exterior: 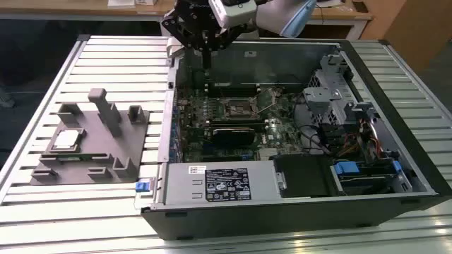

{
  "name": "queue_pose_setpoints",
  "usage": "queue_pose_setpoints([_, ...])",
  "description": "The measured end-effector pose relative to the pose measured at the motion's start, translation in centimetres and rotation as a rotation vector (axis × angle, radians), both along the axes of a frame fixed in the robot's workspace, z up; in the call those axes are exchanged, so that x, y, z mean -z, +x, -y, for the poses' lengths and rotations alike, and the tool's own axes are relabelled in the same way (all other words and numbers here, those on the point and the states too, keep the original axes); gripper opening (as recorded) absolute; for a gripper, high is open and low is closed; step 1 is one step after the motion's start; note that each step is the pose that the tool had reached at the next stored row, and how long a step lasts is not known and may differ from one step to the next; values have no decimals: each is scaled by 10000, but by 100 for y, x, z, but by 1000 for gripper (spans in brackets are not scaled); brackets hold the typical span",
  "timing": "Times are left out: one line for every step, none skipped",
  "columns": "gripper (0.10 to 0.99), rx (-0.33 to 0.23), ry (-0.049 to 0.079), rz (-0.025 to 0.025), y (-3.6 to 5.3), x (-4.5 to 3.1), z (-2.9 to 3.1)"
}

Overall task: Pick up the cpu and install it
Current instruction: 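Reach for the cpu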

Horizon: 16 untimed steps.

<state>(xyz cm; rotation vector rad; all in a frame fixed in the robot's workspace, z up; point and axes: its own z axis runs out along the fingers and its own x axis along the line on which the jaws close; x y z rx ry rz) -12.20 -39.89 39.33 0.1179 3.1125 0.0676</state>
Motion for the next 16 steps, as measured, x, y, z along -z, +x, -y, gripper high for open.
queue_pose_setpoints([118,1,0,0,0,0,0])
queue_pose_setpoints([118,0,0,0,0,0,0])
queue_pose_setpoints([118,0,1,0,0,0,0])
queue_pose_setpoints([118,0,0,0,0,0,0])
queue_pose_setpoints([118,0,0,0,0,0,0])
queue_pose_setpoints([118,1,0,0,-3,0,0])
queue_pose_setpoints([118,1,-2,-1,-5,-1,0])
queue_pose_setpoints([118,2,-1,0,-9,0,0])
queue_pose_setpoints([118,1,0,0,-12,0,0])
queue_pose_setpoints([118,1,0,0,-16,0,0])
queue_pose_setpoints([118,0,0,1,-20,0,0])
queue_pose_setpoints([118,1,0,0,-24,0,0])
queue_pose_setpoints([118,0,0,1,-29,0,0])
queue_pose_setpoints([118,0,0,1,-35,0,0])
queue_pose_setpoints([118,1,0,0,-39,0,0])
queue_pose_setpoints([118,1,0,0,-43,0,0])
